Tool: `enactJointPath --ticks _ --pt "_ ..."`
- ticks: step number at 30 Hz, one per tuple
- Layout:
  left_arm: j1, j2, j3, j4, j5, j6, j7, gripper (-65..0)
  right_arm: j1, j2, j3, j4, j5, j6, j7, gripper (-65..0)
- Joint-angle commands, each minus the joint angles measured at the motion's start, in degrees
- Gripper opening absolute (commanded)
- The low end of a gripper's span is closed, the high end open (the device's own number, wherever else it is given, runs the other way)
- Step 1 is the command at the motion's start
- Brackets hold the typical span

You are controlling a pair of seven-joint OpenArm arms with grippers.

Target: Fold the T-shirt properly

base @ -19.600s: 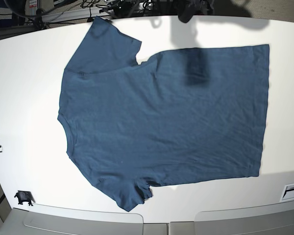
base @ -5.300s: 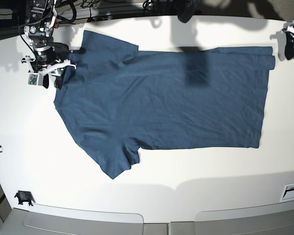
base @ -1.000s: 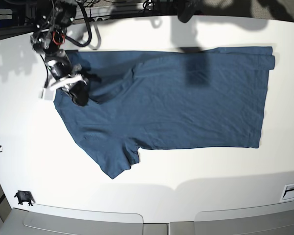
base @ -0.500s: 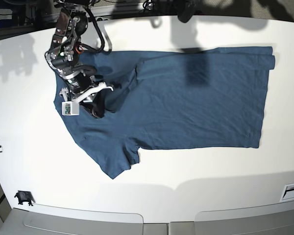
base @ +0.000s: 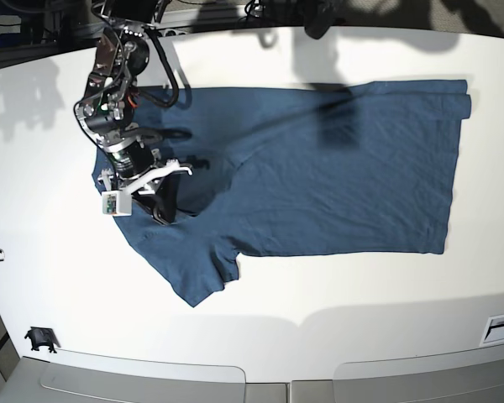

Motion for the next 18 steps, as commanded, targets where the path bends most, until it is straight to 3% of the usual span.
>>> enactJointPath --ticks 1,4,5,7,9,18 --pt "0.31 -1.29 -0.79 0.83 -1.18 -0.37 -1.29 -48.2 0.92 0.31 0.15 0.87 1.01 0.17 1.66 -65.0" --pt "0.31 -1.29 -0.79 0.83 -1.18 -0.37 -1.20 -48.2 0.92 0.31 0.15 0.87 1.01 0.17 0.87 -65.0" --pt "0.31 -1.29 -0.79 0.83 -1.18 -0.37 -1.16 -48.2 0.90 0.31 0.15 0.87 1.01 0.17 0.83 -60.8" --pt "0.31 -1.29 -0.79 0.83 -1.18 -0.37 -1.16 -48.2 0.90 0.31 0.15 0.87 1.01 0.17 0.83 -44.8" --pt "0.31 -1.29 -0.79 0.83 -1.20 -0.37 -1.14 -48.2 0.90 0.31 0.15 0.87 1.01 0.15 0.83 -37.3" --pt "0.31 -1.29 -0.66 0.83 -2.36 -0.39 -0.76 -48.2 0.92 0.33 0.15 0.87 1.05 0.09 -0.68 -37.1"
